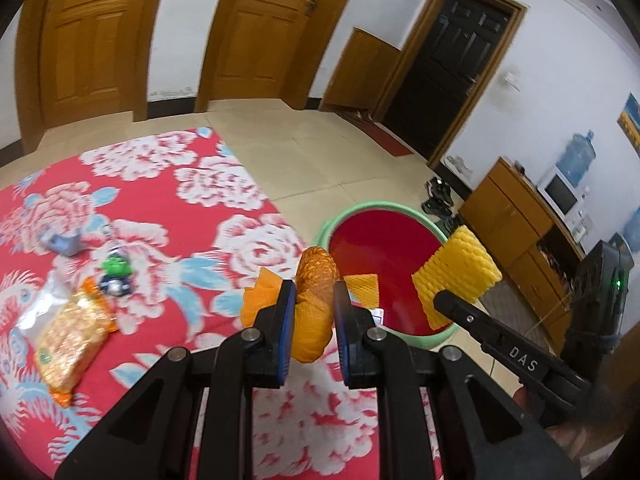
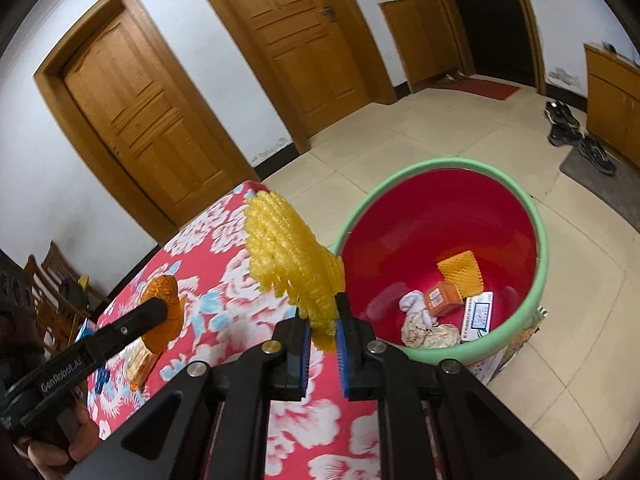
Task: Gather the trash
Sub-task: 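Carry both nets over the bucket while the right gripper releases the yellow net, then open the left gripper to drop the orange foam net into the bucket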
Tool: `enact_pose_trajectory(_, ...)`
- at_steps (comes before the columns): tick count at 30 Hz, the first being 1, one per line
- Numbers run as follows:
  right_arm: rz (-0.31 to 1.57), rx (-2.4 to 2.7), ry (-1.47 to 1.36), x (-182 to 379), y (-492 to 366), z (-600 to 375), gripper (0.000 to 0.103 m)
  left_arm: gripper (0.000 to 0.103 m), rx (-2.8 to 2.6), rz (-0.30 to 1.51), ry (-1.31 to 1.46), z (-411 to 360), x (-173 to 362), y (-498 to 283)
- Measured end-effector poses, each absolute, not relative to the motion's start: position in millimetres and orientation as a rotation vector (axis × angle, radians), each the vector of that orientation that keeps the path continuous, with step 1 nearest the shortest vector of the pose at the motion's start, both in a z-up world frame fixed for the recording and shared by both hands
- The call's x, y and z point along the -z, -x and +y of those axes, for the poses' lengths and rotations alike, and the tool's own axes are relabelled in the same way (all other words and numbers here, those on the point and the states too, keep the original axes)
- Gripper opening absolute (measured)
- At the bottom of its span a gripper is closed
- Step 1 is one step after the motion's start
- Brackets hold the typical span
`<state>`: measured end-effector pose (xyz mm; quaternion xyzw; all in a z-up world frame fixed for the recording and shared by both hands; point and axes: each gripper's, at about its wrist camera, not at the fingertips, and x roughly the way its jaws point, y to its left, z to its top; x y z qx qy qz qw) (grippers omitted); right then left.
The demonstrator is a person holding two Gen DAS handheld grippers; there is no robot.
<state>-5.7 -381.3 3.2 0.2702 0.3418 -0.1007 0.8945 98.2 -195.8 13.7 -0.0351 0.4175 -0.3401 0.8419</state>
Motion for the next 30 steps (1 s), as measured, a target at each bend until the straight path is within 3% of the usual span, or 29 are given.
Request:
enact_pose_trajectory(20, 0.746, 0.358, -0.674, 36, 21, -449, 0.016, 0.018, 0.817, 0.941, -0.021, -279, 17, -106)
enact_pose_trajectory(25, 0.738, 0.389, -0.675, 39, 23, -459, 0.041, 0.018, 0.825, 0.959, -0.038, -292, 26, -111)
enact_pose_trajectory(30, 0.716, 0.390, -0.658, 33, 25, -463, 0.049, 0.018, 0.829, 0.966, -0.061, -304, 30, -110)
